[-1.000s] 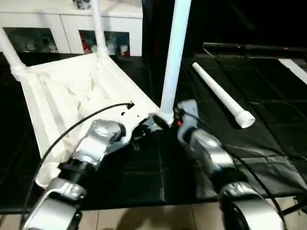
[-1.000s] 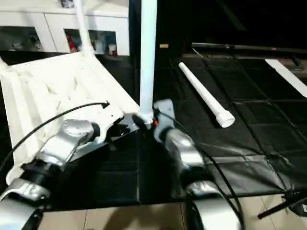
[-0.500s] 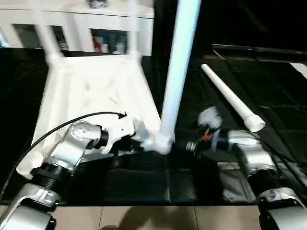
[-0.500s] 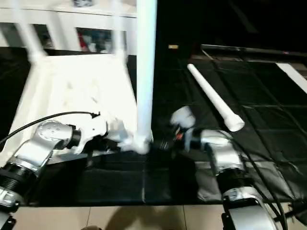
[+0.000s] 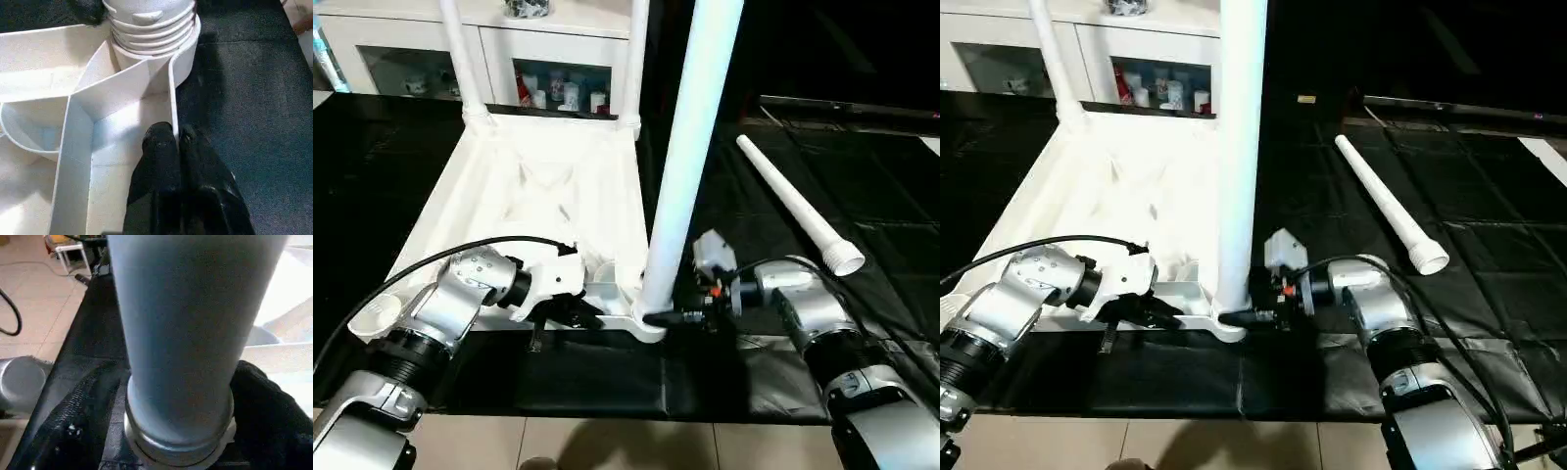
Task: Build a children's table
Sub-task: Rotate leg to tighten
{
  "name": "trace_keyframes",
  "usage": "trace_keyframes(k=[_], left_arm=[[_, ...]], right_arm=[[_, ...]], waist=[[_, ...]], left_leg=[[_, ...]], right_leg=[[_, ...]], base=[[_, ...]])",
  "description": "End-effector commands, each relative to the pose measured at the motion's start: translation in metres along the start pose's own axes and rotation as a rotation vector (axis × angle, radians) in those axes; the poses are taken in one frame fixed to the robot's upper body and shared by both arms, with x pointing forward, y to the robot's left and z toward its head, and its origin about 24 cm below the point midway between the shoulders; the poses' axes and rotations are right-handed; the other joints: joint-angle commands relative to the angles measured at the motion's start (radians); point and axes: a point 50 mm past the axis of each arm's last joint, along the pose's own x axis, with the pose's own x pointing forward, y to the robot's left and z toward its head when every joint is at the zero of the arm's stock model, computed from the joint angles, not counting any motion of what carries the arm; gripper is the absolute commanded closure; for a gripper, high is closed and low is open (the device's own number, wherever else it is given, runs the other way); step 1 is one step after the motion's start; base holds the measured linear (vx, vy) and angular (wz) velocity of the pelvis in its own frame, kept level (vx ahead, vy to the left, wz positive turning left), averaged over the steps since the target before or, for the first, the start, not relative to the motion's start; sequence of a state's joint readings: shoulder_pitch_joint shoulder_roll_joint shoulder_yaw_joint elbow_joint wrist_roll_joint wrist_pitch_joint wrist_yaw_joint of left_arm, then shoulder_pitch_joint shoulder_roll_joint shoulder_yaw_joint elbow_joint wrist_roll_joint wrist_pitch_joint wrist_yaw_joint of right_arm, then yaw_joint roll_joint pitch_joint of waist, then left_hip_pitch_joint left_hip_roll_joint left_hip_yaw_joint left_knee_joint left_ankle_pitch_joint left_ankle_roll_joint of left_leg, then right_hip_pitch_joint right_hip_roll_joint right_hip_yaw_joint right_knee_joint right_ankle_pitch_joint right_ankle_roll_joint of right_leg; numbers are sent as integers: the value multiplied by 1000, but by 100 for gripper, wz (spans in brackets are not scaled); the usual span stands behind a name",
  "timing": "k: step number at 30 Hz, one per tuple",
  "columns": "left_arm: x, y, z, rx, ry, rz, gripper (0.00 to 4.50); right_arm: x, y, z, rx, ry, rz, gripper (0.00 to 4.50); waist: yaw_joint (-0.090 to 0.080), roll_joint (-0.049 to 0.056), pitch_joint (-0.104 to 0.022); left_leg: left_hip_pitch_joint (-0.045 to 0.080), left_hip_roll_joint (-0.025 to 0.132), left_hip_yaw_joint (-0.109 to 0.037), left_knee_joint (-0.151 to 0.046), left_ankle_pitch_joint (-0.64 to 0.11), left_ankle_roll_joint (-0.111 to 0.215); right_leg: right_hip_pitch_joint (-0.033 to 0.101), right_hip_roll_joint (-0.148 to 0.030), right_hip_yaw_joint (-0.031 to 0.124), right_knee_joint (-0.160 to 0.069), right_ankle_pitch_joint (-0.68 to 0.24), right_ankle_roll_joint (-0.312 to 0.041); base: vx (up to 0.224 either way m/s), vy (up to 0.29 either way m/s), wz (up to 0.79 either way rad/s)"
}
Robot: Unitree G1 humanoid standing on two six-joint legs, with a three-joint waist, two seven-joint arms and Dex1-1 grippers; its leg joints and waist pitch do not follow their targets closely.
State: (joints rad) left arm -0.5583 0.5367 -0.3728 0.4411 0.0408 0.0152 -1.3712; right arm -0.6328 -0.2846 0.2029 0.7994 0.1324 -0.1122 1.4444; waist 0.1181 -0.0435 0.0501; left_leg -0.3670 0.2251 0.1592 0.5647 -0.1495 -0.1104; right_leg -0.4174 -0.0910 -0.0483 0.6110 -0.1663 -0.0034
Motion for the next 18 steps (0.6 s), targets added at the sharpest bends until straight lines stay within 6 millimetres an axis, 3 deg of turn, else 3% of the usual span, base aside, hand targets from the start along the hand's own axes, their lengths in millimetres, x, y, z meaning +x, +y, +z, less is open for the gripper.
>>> trace_keyframes(k=[1, 7, 16, 18], left_arm=[[12, -7, 2, 43, 35, -105, 450], [12, -7, 1, 43, 38, -110, 450], [13, 1, -1, -51, 13, -17, 450], [14, 6, 2, -99, -22, 46, 450]], right_arm=[[-3, 1, 0, -9, 29, 37, 122], [-4, 0, -2, -5, 34, 32, 172], [3, 5, -7, 52, -16, 10, 184], [7, 4, -9, 95, -46, -35, 184]], waist=[[-5, 8, -67], [-4, 11, -66], [-5, 16, -65], [-4, 17, -63]], left_leg=[[9, 0, 22, -61, -287, 27], [10, 0, 21, -62, -306, 22], [13, 0, 22, -62, -316, 18], [15, -1, 20, -65, -349, 13]], right_leg=[[52, -27, 23, -61, -205, -220], [51, -27, 24, -63, -230, -217], [51, -24, 24, -63, -218, -225], [50, -27, 23, -68, -272, -216]], base=[[0, 0, 0], [0, 0, 0], [0, 0, 0], [0, 0, 0]])
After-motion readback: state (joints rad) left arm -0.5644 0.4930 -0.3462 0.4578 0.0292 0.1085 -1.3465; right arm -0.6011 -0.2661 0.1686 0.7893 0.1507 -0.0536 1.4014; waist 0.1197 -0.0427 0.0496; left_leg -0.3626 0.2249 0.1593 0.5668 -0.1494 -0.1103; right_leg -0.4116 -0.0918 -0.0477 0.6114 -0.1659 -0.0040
